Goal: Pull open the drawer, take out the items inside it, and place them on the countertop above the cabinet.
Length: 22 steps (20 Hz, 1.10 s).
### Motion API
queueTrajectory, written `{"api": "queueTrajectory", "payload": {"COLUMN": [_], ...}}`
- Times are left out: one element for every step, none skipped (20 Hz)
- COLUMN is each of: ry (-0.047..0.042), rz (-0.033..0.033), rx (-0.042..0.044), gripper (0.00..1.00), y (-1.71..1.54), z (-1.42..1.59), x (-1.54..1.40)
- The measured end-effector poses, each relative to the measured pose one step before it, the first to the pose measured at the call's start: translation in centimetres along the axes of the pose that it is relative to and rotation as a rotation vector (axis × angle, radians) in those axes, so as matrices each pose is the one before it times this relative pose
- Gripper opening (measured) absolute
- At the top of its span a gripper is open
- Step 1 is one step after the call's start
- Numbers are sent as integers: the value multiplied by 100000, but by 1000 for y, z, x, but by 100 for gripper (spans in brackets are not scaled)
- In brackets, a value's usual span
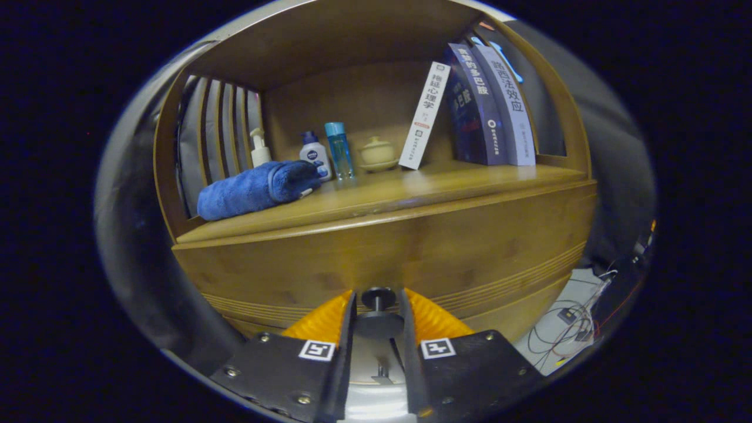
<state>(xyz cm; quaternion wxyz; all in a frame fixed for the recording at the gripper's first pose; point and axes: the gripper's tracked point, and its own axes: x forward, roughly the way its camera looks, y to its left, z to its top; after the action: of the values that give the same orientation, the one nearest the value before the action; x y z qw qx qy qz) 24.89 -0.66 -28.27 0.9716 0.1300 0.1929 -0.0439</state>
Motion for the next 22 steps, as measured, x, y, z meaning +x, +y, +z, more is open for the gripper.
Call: {"api": "queueTrajectory", "payload": {"ry": [651,156,205,866,1032,565,33,-396,-278,-205,-208,-5,62,-173,-302,-307,-49,92,83,29,88,59], "rz": [-26,62,-273,-317,-309,-477,-537,-196,-104,-458,-670,-998,-668,-571,-577,-672,-690,-1011,-1005,-876,-714,-609], "rx": [412,91,-824,-311,-229,-340,155,623,1153,356,74,-370,-398,280,256,683,547,380,-378,-378,-95,79], "gripper": [39,39,39,31,31,31,31,31,31,31,31,31,31,31,31,31,31,31,31,31,31,31], "y": [31,46,81,-44,29,-26,33,21,88,-3,-54,-128,-104,-53,-98,-168,-84,-135,-110,-167,-129,-133], "z": [-65,25,93,-190,-160,-65,-203,-204,-131,-114,-206,-269,-180,-242,-192,-261,-192,-316,-266,-275,-145,-315], "x": [60,-124,-178,-175,-42,-323,-531,-562,-394,-430,-612,-713,-713,-806,-751,-805,-633,-974,-858,-838,-701,-800]}}
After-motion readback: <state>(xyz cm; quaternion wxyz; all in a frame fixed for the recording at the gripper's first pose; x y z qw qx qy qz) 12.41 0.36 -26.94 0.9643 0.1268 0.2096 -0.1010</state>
